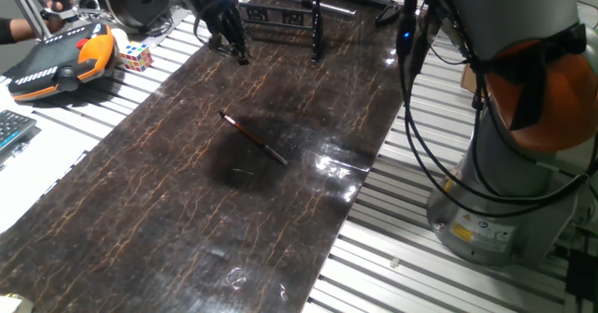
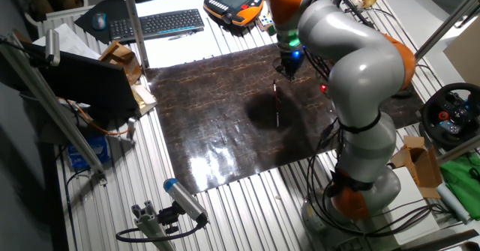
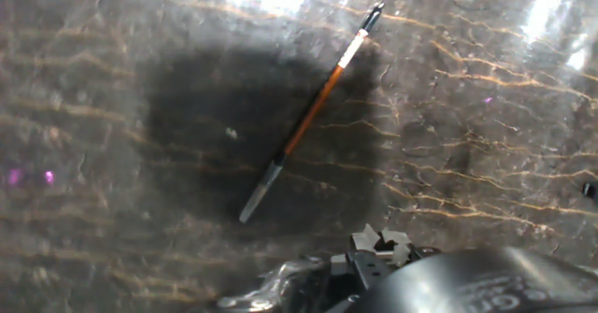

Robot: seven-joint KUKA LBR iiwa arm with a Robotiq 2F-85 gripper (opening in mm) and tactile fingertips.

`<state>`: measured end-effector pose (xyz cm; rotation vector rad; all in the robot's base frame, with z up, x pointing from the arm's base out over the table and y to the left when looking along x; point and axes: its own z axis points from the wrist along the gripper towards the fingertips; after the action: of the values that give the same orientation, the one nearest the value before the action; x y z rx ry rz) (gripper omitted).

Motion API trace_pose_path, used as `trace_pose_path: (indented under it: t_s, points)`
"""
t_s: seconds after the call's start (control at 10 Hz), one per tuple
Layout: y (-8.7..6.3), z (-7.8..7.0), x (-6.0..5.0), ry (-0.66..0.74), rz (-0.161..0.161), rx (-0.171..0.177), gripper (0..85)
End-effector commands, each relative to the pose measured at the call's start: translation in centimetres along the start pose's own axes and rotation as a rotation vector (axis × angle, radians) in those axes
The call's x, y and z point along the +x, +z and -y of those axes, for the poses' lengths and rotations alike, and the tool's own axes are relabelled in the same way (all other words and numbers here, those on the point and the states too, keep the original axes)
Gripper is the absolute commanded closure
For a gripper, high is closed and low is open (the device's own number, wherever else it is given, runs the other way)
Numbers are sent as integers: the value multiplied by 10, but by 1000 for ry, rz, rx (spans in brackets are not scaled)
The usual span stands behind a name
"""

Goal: Place the brush on the pen rack

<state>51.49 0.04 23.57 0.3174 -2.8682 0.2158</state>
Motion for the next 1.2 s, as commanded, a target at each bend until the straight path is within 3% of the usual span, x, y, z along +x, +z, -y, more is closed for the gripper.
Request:
trace_pose_path:
  t_s: [0.0,0.1,0.2,0.4,0.7,0.9,1.1]
  points:
    - [0,0,0,21,14,-21,840]
    - [0,0,0,43,-1,-50,840]
    - [0,0,0,72,-6,-58,840]
    - [0,0,0,163,14,-53,840]
    - [0,0,0,235,-8,-88,840]
    - [3,-2,-2,340,37,-126,830]
    - [16,-12,-12,396,53,-131,683]
